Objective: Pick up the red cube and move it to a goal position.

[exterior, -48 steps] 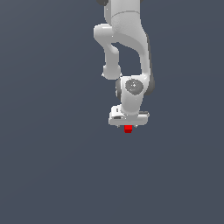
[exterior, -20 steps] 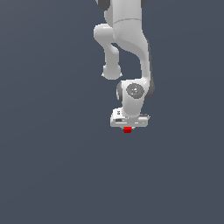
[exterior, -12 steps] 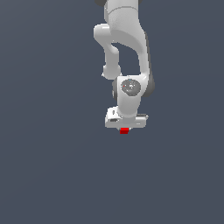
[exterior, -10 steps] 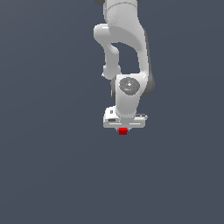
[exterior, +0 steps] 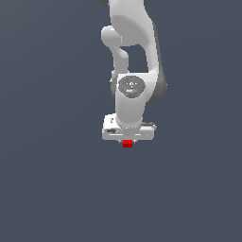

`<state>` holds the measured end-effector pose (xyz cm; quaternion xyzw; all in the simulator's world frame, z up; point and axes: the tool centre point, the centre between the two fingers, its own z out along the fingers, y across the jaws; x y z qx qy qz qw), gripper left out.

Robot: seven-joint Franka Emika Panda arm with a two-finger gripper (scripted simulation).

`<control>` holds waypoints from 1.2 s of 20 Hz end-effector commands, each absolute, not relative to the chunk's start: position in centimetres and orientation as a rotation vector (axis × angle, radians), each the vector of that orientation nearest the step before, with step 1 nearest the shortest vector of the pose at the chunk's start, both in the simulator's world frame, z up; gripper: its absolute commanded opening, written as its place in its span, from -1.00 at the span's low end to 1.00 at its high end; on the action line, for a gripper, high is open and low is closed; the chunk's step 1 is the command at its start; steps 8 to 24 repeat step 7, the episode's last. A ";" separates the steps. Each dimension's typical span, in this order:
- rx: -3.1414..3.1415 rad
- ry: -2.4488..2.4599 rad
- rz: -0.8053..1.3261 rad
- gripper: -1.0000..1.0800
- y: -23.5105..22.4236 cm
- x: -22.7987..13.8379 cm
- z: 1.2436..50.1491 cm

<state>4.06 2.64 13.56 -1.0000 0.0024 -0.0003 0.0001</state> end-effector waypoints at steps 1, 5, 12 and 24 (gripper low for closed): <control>-3.141 0.006 0.000 -1.00 2.3 4.6 14.2; -3.141 0.006 0.000 -1.00 2.1 4.9 14.5; -3.141 0.006 0.000 -1.00 2.1 4.9 14.5; -3.141 0.006 0.000 -1.00 2.1 4.9 14.5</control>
